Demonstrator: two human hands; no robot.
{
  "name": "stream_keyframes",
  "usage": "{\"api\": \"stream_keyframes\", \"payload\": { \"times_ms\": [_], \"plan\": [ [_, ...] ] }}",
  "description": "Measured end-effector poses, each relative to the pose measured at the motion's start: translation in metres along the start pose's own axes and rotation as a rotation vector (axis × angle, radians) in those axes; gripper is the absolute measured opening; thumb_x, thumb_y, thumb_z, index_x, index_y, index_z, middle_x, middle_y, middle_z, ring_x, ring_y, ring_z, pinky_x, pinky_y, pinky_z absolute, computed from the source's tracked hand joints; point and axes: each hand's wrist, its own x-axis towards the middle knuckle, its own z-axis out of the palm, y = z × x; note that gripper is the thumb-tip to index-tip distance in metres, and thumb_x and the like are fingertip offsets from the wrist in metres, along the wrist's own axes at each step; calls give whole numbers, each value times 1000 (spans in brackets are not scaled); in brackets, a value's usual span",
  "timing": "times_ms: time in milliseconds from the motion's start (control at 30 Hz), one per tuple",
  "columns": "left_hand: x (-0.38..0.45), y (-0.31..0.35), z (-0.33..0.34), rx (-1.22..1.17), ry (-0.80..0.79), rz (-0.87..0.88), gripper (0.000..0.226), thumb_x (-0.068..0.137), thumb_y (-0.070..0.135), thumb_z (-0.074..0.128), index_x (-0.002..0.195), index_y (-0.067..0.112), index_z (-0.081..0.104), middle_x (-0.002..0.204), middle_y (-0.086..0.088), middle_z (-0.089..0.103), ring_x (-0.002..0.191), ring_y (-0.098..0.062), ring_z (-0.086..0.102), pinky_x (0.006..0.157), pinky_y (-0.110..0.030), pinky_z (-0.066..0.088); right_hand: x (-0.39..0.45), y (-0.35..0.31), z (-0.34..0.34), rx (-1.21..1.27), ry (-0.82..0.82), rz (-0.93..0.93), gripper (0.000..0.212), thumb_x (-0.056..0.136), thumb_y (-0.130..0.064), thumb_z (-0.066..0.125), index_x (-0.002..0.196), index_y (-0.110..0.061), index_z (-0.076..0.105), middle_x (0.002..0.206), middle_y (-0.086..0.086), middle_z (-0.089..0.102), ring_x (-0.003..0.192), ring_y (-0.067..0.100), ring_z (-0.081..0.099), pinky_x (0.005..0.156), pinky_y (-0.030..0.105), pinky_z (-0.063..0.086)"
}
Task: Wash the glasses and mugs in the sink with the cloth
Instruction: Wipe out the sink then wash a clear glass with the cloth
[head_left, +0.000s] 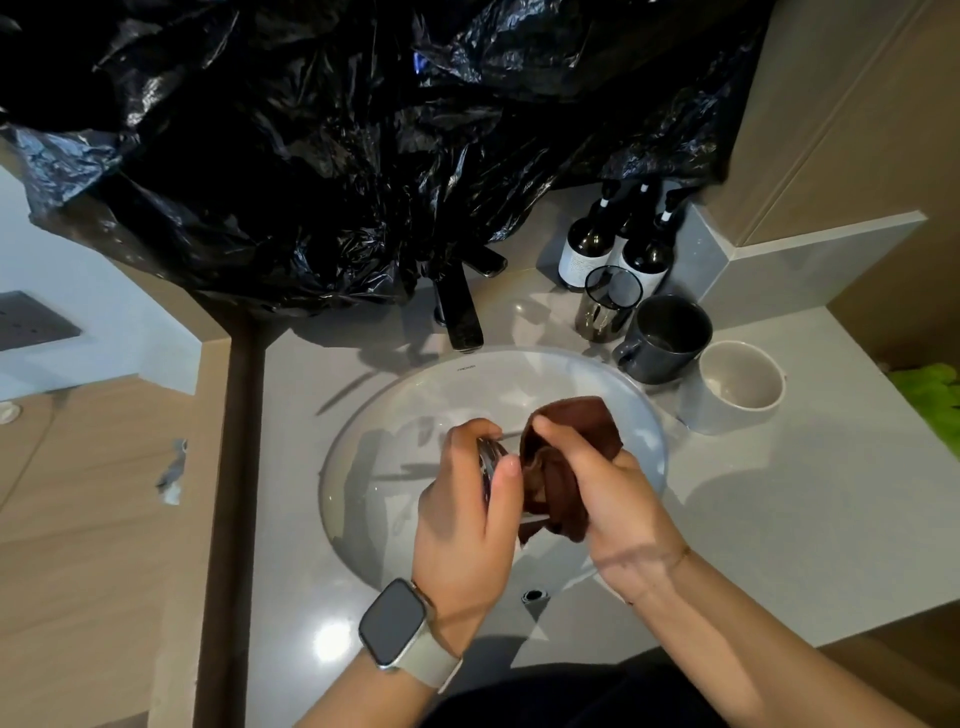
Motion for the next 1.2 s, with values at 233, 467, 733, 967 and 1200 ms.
{"api": "stream_keyframes", "payload": {
  "times_ms": [233, 467, 733, 967, 1200],
  "plan": [
    [20, 16, -14, -592, -246, -655, 74, 92, 72, 21, 72, 26, 76, 72, -10, 70, 65, -26, 63, 69, -37, 48, -8, 29, 6, -244, -40, -642, 11, 75, -27, 81, 80, -36, 76, 78, -16, 74, 76, 3, 71, 73, 16, 53],
    [6, 13, -8, -174, 77, -128, 31, 100, 46, 33, 102, 25, 56, 94, 3, 63, 88, -9, 61, 76, -17, 46, -4, 15, 12, -54, 24, -285, 15, 82, -20, 72, 67, -22, 74, 64, -6, 71, 63, 3, 68, 63, 17, 50],
    [18, -2, -15, -118, -143, -139, 38, 96, 57, 30, 102, 27, 52, 90, 4, 61, 80, -8, 62, 72, -19, 49, 2, 10, 12, -75, 75, -155, 22, 85, -31, 68, 77, -11, 71, 63, 2, 71, 58, 13, 68, 53, 24, 50],
    [30, 12, -5, -542, -116, -806, 60, 102, 54, 32, 96, 4, 64, 73, -12, 63, 55, -14, 52, 48, -22, 41, 4, 24, 1, -228, -97, -418, 14, 73, -22, 74, 85, -13, 72, 79, -6, 76, 81, 10, 73, 73, 16, 54],
    [17, -2, -11, 10, -24, -59, 35, 98, 52, 27, 99, 25, 50, 88, 6, 62, 83, -10, 63, 75, -40, 50, 17, -6, 6, -147, -165, -30, 21, 86, -32, 67, 88, -12, 71, 77, 5, 74, 76, 17, 71, 68, 26, 52]
  ]
}}
